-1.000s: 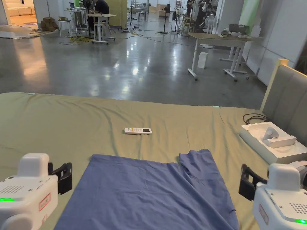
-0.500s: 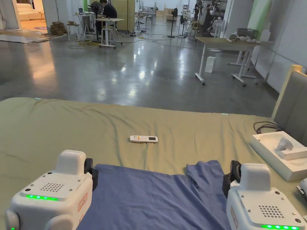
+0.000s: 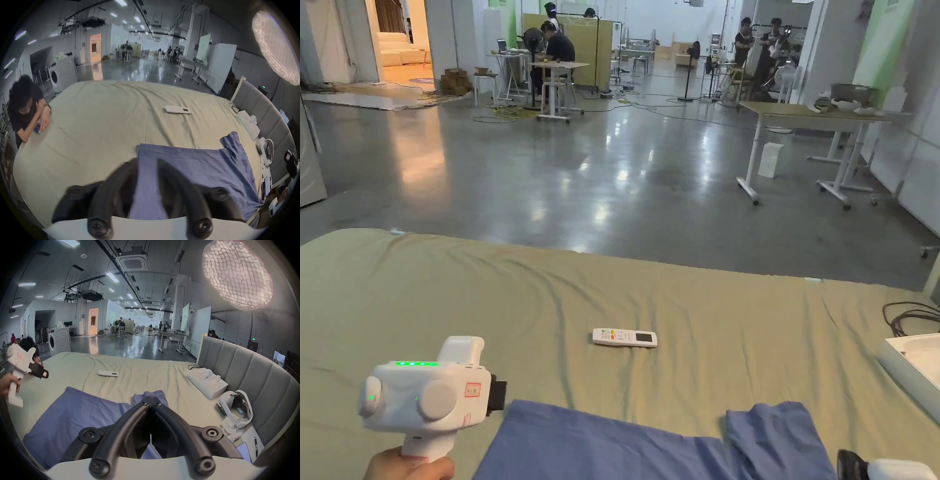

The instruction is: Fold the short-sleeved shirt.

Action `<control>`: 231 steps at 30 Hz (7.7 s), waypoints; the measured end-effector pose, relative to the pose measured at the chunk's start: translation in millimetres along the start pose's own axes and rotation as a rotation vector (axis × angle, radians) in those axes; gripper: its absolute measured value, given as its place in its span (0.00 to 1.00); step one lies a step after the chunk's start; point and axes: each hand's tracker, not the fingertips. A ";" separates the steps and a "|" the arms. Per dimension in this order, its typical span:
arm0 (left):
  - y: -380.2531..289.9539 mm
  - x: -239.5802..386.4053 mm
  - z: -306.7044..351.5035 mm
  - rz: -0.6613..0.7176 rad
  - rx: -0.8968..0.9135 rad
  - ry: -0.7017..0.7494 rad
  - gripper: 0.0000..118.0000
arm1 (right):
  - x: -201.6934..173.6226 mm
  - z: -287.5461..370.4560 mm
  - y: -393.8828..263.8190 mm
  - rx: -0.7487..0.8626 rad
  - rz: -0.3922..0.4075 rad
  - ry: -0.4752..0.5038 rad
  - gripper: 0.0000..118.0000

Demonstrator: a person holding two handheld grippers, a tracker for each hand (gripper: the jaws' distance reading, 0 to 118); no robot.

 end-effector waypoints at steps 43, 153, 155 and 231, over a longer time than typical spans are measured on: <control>-6.1 17.5 -110.5 -0.178 -0.107 0.067 0.03 | 94.3 -303.8 -58.7 -0.772 -0.064 0.036 0.46; -226.8 -20.3 240.1 -0.101 0.156 0.099 0.03 | 88.6 161.9 -46.8 -0.183 0.062 -0.026 0.00; -251.1 -25.1 234.5 -0.079 0.102 0.094 0.03 | 84.9 164.8 -65.6 -0.246 0.095 -0.031 0.00; -264.7 -32.1 206.1 0.016 -0.210 0.083 0.26 | -28.4 93.8 -43.1 0.051 -0.010 0.060 0.00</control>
